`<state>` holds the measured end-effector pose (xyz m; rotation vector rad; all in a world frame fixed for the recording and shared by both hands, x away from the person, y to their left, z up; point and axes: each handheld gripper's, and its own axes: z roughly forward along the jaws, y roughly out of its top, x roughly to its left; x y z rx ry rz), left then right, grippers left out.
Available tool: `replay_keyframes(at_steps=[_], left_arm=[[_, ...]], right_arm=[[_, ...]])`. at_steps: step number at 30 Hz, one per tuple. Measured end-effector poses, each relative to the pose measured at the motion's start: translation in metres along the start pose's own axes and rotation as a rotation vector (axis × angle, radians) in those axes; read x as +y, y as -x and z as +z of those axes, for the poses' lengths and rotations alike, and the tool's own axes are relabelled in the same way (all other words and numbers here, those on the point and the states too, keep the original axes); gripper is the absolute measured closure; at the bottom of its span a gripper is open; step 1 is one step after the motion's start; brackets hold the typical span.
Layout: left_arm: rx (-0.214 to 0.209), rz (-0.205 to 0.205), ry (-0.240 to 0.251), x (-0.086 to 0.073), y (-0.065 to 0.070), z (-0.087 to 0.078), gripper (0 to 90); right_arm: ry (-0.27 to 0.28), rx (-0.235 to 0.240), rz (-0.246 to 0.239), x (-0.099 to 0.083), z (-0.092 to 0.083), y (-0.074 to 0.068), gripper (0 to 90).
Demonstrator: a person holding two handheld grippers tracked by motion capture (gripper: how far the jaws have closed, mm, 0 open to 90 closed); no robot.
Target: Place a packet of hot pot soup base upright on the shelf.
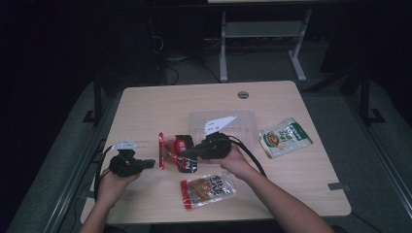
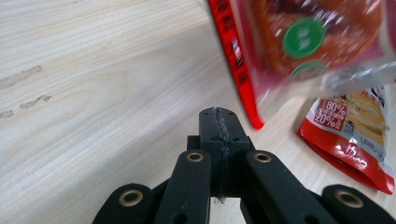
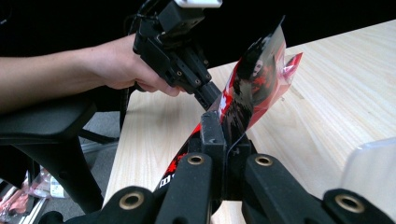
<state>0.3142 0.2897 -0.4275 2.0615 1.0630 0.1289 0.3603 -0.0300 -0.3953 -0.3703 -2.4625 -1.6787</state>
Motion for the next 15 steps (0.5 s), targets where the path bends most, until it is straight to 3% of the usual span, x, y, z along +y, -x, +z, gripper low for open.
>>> replay_keyframes(at_steps=[15], left_arm=[[0.005, -0.017, -0.021, -0.002, -0.004, 0.001, 89.9]], right_arm=[[0.055, -0.045, -0.012, 0.007, -0.046, 0.003, 90.0]])
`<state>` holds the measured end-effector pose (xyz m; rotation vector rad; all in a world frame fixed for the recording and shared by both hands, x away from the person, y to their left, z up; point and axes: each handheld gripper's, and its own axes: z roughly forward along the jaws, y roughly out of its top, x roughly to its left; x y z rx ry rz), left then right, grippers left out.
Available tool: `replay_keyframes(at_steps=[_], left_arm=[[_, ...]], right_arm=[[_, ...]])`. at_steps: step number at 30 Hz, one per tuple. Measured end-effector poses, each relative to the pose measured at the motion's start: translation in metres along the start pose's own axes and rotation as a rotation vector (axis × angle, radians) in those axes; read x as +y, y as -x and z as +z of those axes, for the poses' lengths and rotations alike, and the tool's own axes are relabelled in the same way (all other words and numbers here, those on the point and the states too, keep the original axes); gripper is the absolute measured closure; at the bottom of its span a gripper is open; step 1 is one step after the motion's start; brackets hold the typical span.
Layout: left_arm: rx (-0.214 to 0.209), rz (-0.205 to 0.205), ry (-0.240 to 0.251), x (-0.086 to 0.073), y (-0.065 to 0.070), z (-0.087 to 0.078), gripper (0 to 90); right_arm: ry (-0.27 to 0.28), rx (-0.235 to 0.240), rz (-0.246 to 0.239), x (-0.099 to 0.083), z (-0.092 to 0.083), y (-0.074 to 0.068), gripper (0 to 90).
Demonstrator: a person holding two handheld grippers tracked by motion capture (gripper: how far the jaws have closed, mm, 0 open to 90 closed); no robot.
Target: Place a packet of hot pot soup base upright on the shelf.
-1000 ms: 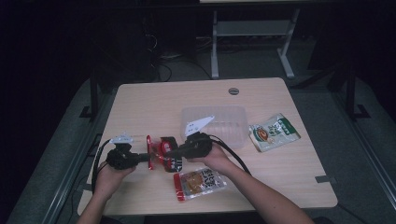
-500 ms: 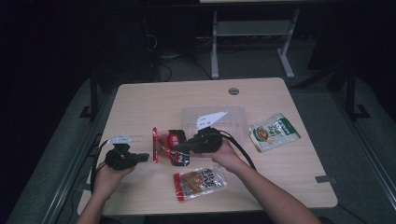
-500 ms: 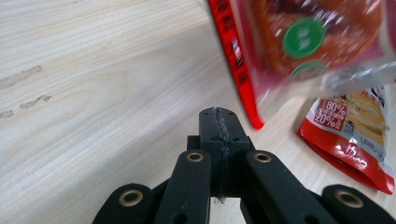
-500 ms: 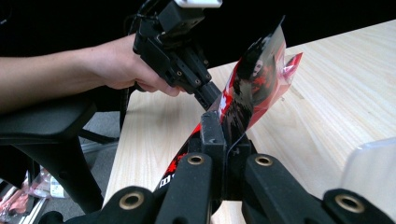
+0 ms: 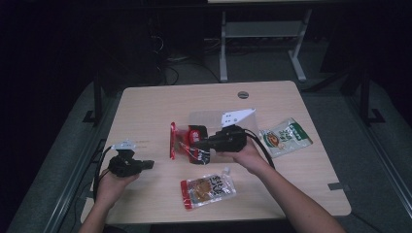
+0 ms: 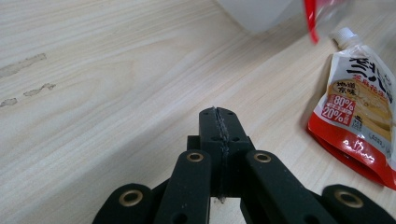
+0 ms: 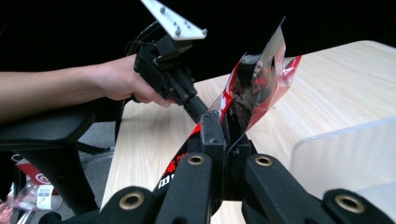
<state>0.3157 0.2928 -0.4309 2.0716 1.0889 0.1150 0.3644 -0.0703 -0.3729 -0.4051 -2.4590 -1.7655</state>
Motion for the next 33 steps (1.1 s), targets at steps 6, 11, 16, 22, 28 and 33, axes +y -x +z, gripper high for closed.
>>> replay_keyframes(at_steps=[6, 11, 16, 22, 28, 33], left_arm=[[0.001, 0.002, -0.006, -0.001, -0.001, 0.0, 89.9], [0.001, -0.002, -0.007, -0.001, -0.001, 0.001, 89.9], [0.002, 0.011, -0.018, 0.0, 0.0, 0.002, 89.9], [0.005, 0.025, -0.029, 0.0, 0.0, 0.002, 89.9], [0.007, 0.023, -0.024, 0.0, 0.001, 0.003, 89.8], [0.009, 0.039, -0.043, 0.0, 0.0, 0.003, 89.0]], right_arm=[[0.022, -0.039, 0.004, 0.002, -0.023, 0.005, 90.0], [0.042, -0.082, 0.003, 0.003, -0.044, 0.01, 90.0], [0.046, -0.122, 0.01, 0.0, -0.064, 0.015, 90.0], [0.05, -0.164, 0.023, -0.006, -0.082, 0.021, 90.0], [0.055, -0.202, 0.032, -0.013, -0.099, 0.026, 90.0], [0.054, -0.237, 0.035, -0.017, -0.11, 0.03, 90.0]])
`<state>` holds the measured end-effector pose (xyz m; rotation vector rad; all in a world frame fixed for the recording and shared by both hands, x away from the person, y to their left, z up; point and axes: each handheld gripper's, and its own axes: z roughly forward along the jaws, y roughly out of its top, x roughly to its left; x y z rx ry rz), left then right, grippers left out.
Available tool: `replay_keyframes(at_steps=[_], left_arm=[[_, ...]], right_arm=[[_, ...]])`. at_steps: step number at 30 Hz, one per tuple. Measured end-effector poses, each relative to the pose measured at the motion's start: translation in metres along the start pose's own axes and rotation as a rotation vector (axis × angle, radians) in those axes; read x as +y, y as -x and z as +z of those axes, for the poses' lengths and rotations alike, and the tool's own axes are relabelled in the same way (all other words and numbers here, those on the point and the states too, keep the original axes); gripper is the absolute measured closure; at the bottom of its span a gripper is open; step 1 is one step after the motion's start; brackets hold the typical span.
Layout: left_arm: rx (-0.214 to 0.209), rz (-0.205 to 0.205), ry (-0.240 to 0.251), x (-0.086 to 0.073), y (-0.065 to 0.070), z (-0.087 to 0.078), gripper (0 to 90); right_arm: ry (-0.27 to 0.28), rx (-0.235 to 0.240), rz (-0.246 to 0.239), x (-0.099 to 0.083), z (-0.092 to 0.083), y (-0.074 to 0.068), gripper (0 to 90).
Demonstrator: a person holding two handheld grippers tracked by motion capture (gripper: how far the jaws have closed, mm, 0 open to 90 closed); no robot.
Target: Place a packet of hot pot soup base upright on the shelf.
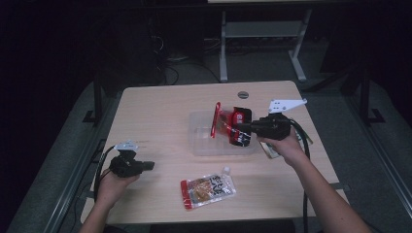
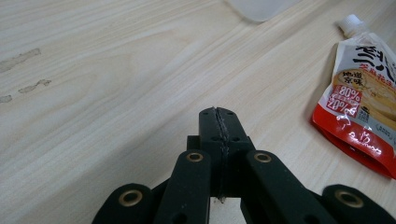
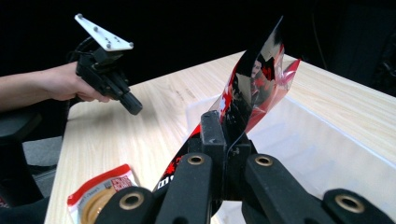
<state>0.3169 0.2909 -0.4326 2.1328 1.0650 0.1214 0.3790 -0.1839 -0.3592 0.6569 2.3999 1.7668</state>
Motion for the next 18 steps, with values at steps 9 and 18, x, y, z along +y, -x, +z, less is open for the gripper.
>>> replay_keyframes(at_steps=[9, 18], left_arm=[[0.005, 0.004, 0.002, -0.001, 0.0, 0.0, 84.8], [0.012, 0.02, -0.014, -0.001, 0.0, 0.001, 80.9]], right_arm=[[0.0, -0.043, 0.015, -0.009, -0.015, 0.009, 90.0], [0.005, -0.064, 0.03, -0.015, -0.027, 0.012, 90.0]])
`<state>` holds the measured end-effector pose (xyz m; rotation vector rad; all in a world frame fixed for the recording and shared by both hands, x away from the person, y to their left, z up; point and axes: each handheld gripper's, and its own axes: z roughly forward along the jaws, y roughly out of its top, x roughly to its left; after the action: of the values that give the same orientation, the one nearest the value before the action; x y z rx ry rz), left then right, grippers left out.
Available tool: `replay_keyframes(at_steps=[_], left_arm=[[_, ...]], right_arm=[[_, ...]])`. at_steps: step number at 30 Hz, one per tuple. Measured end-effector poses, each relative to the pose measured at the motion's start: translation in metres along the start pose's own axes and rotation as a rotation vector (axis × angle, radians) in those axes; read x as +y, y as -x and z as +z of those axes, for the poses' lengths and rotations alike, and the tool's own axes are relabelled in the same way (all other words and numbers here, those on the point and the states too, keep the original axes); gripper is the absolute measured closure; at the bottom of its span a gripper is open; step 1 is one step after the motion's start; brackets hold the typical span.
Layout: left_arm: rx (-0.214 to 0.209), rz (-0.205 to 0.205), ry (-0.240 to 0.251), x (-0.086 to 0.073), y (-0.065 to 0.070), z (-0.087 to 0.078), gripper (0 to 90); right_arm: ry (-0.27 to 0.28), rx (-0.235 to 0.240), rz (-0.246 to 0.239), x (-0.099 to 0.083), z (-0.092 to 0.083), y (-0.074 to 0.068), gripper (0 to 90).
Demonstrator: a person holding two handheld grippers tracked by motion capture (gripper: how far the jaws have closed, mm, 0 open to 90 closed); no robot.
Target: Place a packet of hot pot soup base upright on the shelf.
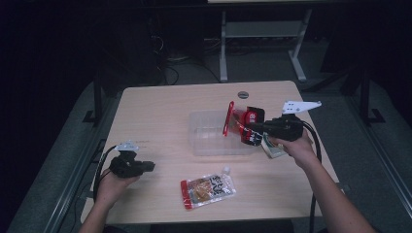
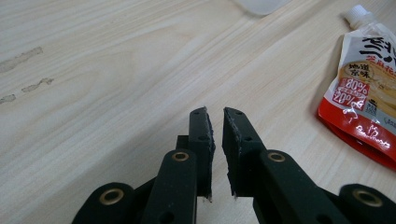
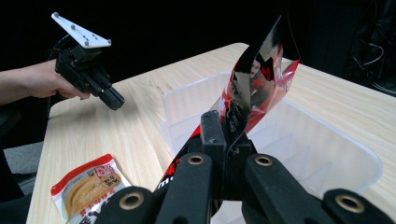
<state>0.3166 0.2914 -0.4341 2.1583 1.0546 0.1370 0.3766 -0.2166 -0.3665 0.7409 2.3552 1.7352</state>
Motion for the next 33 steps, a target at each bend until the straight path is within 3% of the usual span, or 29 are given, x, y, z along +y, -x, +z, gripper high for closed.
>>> replay_keyframes(at_steps=[7, 17, 33], left_arm=[[0.003, -0.002, 0.0, 0.0, -0.001, -0.001, 77.8], [0.015, 0.005, -0.008, -0.001, -0.001, 0.003, 60.8], [0.007, 0.022, -0.023, -0.001, 0.001, 0.006, 57.0]], right_arm=[[-0.022, -0.004, 0.005, -0.005, 0.003, 0.001, 90.0], [-0.048, -0.001, 0.009, -0.008, 0.011, 0.001, 90.0], [-0.072, 0.002, 0.007, -0.004, 0.024, 0.002, 89.9]])
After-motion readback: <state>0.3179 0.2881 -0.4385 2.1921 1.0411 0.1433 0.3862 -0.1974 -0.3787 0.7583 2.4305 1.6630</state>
